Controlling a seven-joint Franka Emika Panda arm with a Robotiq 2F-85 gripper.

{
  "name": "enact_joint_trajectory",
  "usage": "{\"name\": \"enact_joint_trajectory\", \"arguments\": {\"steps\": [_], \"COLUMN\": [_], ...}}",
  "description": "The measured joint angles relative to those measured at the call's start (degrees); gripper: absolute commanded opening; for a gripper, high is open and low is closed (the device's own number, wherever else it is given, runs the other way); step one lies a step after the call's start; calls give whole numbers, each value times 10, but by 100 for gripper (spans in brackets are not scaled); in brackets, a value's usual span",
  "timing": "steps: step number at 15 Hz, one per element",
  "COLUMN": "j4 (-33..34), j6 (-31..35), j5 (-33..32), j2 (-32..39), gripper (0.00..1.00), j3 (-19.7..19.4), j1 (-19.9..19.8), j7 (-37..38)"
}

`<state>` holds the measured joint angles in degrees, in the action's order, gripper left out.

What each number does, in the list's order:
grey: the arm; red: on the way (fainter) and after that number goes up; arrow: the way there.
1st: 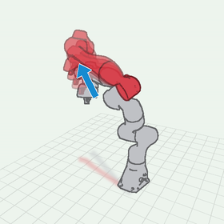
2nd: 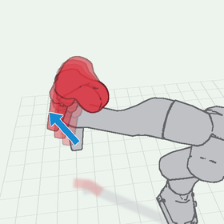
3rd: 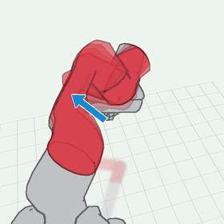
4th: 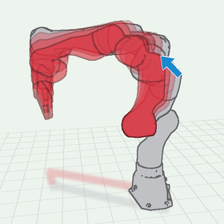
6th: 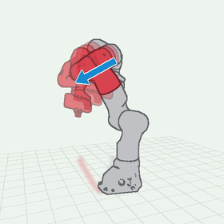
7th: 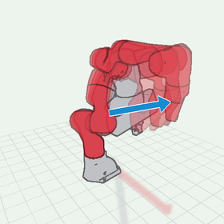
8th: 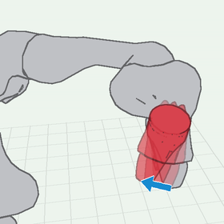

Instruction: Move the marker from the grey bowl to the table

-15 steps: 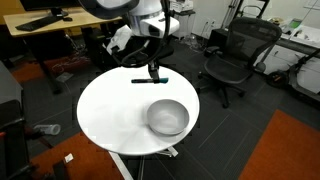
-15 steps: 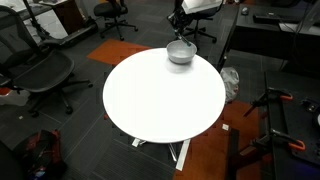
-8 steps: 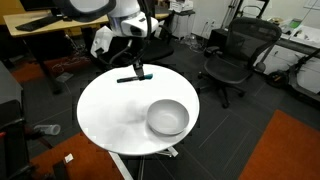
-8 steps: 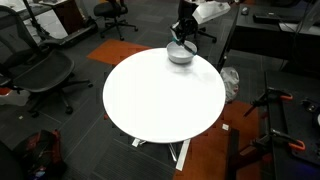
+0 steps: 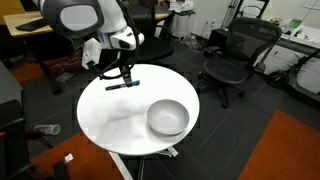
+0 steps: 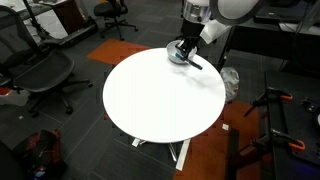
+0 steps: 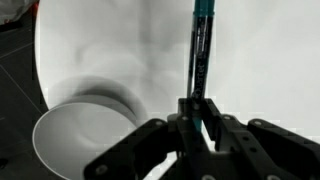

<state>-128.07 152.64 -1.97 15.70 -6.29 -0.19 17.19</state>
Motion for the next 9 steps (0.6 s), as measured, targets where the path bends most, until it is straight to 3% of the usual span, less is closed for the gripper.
{"name": "enact_joint_trajectory", "arguments": {"steps": [9], "j4": [-8], "j6": [64], "j5": [2], "j2": [61], "gripper": [5], "j3": [-12], "j1": [-1], "j7": [1]}}
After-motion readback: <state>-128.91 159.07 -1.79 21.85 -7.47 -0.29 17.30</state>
